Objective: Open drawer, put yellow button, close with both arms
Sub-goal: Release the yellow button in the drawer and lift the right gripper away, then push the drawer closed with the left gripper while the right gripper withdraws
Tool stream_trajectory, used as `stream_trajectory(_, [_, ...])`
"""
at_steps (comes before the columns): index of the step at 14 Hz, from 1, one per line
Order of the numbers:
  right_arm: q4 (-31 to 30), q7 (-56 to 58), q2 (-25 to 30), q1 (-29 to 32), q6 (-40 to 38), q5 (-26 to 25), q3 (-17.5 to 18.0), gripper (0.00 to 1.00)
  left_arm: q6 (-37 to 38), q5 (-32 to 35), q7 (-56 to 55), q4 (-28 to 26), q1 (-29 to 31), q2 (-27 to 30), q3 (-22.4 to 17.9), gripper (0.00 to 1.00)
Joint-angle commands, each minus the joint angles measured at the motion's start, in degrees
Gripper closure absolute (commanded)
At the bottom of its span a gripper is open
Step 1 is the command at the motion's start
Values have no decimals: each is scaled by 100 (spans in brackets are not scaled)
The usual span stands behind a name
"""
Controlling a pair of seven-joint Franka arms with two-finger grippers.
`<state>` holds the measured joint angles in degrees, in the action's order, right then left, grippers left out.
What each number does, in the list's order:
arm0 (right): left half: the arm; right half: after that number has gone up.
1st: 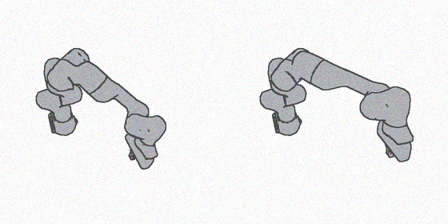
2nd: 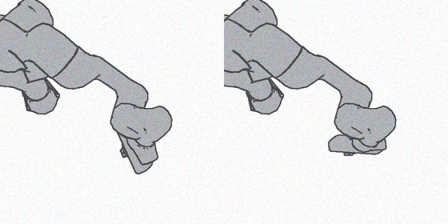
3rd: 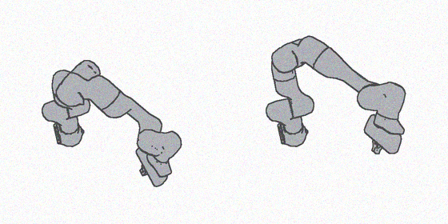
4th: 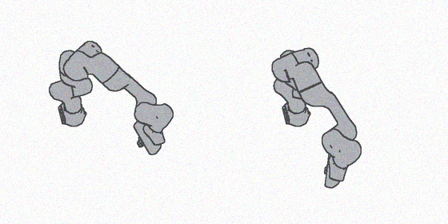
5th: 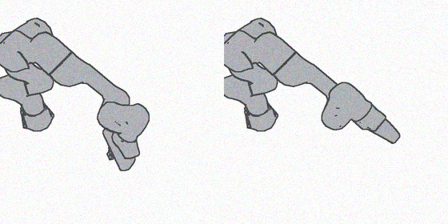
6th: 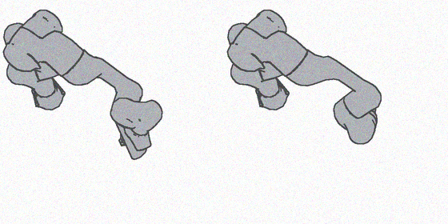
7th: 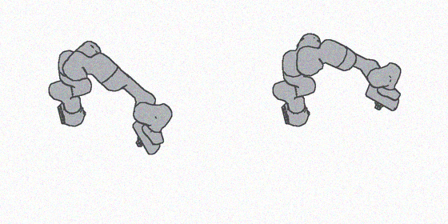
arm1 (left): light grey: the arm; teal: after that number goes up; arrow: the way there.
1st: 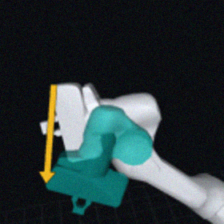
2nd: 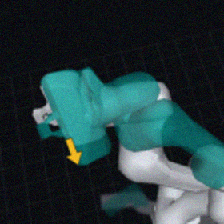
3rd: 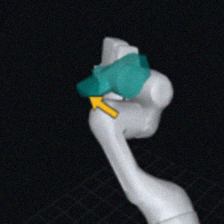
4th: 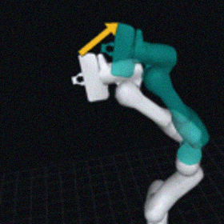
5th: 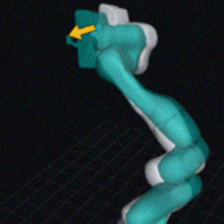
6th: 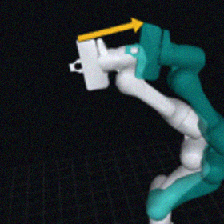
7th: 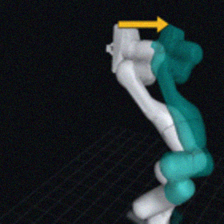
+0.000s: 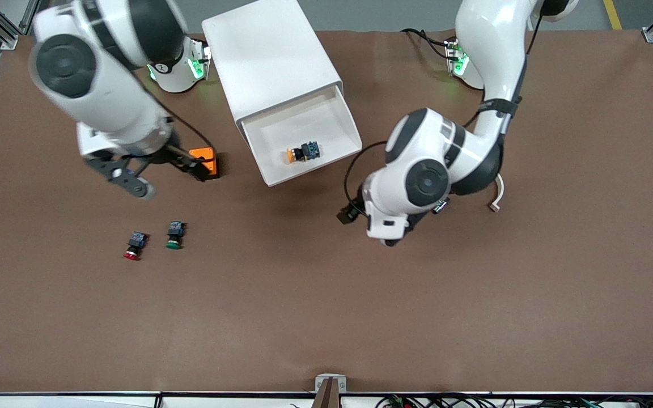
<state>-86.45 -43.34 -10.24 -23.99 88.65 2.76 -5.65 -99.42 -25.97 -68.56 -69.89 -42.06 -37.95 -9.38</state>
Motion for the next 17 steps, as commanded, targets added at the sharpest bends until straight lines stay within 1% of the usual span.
stream_trajectory(1, [-39, 2138, 154, 770, -251, -91, 117, 0, -7, 310, 0, -446, -459, 358, -47, 0])
stream_trajectory(4, [31, 3889, 154, 1500, -393, -398, 117, 0, -146, 680, 52, -595, -838, 464, -47, 0])
stream_trajectory(6, [145, 4437, 146, 1905, -419, -408, 125, 0, -427, 821, 158, -718, -865, 455, 49, 0])
stream_trajectory(7, [215, 4491, 137, 2046, -576, -408, 126, 0, -585, 848, 202, -806, -874, 464, 128, 0])
stream_trajectory(9, [330, 4501, 102, 2214, -744, -390, 126, 0, -753, 1163, 202, -903, -953, 499, 269, 0])
stream_trajectory(11, [374, 4492, 102, 2206, -744, -434, 134, 0, -745, 1191, 167, -912, -1014, 517, 340, 0])
stream_trajectory(13, [444, 4483, 93, 2171, -736, -486, 143, 0, -745, 1191, 97, -1087, -1085, 674, 445, 0])
stream_trajectory(17, [480, 4501, 75, 2232, -709, -469, 152, 0, -745, 1182, -43, -1526, -1085, 965, 936, 0])
